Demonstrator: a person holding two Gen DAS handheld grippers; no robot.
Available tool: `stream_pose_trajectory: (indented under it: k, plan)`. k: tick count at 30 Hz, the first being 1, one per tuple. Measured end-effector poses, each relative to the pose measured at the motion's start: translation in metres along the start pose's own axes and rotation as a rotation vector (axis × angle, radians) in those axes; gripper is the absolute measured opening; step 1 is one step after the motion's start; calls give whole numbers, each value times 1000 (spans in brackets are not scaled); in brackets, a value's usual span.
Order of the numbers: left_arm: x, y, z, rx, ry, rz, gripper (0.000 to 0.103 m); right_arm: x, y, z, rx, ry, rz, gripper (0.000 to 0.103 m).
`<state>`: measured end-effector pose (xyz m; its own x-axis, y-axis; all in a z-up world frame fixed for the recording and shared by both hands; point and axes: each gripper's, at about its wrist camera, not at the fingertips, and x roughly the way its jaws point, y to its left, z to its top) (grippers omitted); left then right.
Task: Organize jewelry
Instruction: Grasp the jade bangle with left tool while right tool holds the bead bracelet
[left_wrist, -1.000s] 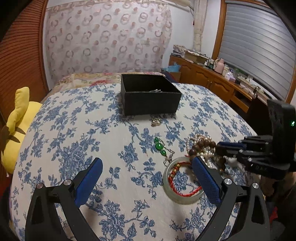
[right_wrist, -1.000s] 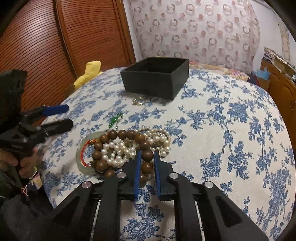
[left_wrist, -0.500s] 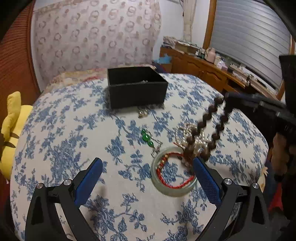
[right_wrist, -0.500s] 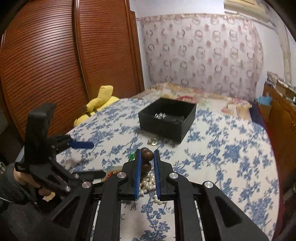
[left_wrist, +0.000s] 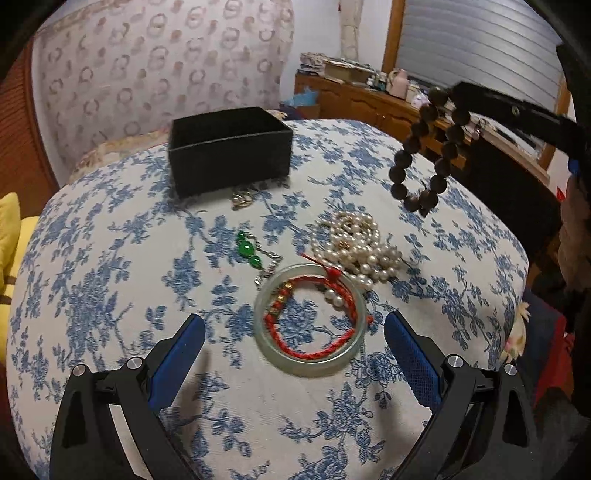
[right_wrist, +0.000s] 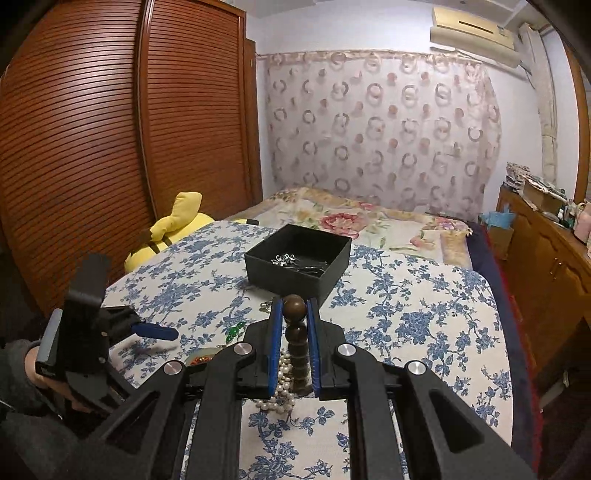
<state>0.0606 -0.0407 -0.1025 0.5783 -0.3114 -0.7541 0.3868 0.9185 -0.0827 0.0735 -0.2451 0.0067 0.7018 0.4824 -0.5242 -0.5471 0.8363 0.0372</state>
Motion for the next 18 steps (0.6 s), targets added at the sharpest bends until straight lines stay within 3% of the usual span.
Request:
stream_pose_trajectory:
  k: [9,10,12,18]
  plan:
    - [19,-5,2,23,30,8,93,9,2,-10,12,25,14,15]
    - [19,-4,2,22,29,7,88,10,2,-11,12,27,15,15]
    - [16,-4,2,26,15,-7,69,13,3,-13,12,35,17,15]
    - [3,-1,3,23,-20,5,69,19,5,-9,5,43,15,15]
